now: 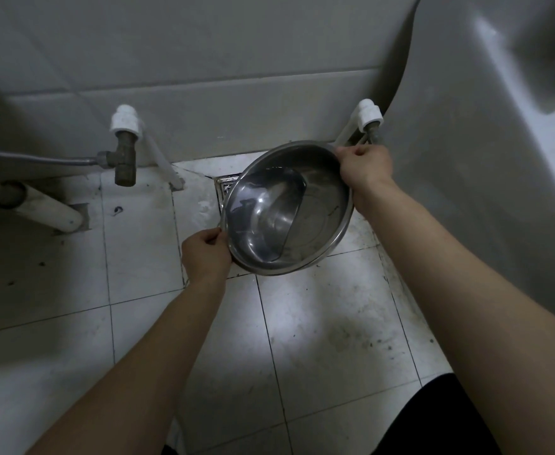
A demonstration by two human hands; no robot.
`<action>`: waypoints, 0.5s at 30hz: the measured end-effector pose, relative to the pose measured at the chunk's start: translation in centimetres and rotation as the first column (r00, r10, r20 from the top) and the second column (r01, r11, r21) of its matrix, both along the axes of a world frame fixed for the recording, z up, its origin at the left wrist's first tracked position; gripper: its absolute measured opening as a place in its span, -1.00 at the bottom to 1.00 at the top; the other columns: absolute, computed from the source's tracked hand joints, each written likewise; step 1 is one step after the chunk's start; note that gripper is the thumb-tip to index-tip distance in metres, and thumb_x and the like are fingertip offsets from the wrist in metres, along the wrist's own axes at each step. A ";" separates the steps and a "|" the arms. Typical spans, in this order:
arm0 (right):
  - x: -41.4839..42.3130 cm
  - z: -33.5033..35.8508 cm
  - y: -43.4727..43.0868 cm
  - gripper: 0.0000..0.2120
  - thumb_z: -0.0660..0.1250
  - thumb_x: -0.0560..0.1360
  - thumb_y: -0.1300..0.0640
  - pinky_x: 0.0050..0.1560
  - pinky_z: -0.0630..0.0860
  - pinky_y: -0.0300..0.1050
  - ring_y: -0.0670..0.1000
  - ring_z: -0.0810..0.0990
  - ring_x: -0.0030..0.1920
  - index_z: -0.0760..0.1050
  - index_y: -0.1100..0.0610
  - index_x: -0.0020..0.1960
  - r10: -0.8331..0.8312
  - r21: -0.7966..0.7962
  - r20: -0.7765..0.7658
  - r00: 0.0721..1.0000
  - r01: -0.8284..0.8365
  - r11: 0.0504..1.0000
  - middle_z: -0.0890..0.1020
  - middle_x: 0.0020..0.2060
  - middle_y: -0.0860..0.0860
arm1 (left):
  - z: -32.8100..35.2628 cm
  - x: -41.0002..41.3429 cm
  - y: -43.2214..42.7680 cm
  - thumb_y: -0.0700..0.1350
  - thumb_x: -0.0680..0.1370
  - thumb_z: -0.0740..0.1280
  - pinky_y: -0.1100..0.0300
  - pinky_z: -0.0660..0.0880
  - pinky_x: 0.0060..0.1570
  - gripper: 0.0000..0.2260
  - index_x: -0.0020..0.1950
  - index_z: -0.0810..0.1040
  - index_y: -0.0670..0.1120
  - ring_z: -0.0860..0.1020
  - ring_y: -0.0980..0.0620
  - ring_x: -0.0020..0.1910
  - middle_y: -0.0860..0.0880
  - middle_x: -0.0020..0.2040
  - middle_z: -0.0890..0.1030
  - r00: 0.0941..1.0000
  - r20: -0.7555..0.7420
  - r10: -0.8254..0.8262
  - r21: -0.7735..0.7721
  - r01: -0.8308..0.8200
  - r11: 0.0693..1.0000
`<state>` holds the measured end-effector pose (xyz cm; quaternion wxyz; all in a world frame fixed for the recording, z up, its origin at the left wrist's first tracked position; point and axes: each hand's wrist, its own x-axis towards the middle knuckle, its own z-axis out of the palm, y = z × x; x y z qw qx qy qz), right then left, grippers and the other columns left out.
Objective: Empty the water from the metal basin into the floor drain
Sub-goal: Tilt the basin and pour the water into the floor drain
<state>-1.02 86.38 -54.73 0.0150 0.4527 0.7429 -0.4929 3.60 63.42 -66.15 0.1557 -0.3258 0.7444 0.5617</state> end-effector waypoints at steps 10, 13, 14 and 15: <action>-0.1 -0.3 0.5 -0.74 0.38 0.61 0.07 0.28 0.61 0.12 0.14 0.68 0.08 0.68 0.25 0.09 -0.018 0.009 -0.006 1.000 0.018 1.000 0.71 -0.02 0.15 | -0.4 0.0 0.3 -0.18 0.59 0.42 -0.11 0.63 0.20 -0.75 0.25 0.67 -0.19 0.69 -0.14 0.06 -0.15 0.09 0.72 1.000 0.006 -0.009 0.001 0.009 1.000; -0.1 -0.4 0.6 -0.75 0.38 0.61 0.08 0.26 0.62 0.11 0.14 0.69 0.07 0.69 0.27 0.08 -0.022 0.018 -0.017 1.000 0.022 1.000 0.70 -0.07 0.13 | -0.3 0.0 0.6 -0.18 0.59 0.42 -0.10 0.63 0.19 -0.75 0.25 0.68 -0.18 0.69 -0.14 0.06 -0.15 0.09 0.72 1.000 0.006 -0.015 -0.002 0.015 1.000; -0.1 -0.5 0.6 -0.74 0.39 0.60 0.08 0.26 0.62 0.11 0.15 0.70 0.07 0.69 0.28 0.08 -0.022 0.019 -0.018 1.000 0.022 1.000 0.71 -0.05 0.15 | -0.3 0.1 0.6 -0.19 0.59 0.42 -0.10 0.63 0.20 -0.75 0.25 0.68 -0.18 0.69 -0.14 0.06 -0.15 0.10 0.72 1.000 0.007 -0.014 -0.009 0.014 1.000; -0.1 -0.5 0.6 -0.74 0.39 0.60 0.08 0.25 0.63 0.11 0.15 0.70 0.06 0.68 0.28 0.08 -0.022 0.020 -0.018 1.000 0.023 1.000 0.72 -0.04 0.17 | -0.2 0.1 0.6 -0.19 0.59 0.41 -0.11 0.63 0.20 -0.75 0.25 0.68 -0.18 0.69 -0.15 0.07 -0.15 0.11 0.72 1.000 0.006 -0.016 -0.016 0.016 1.000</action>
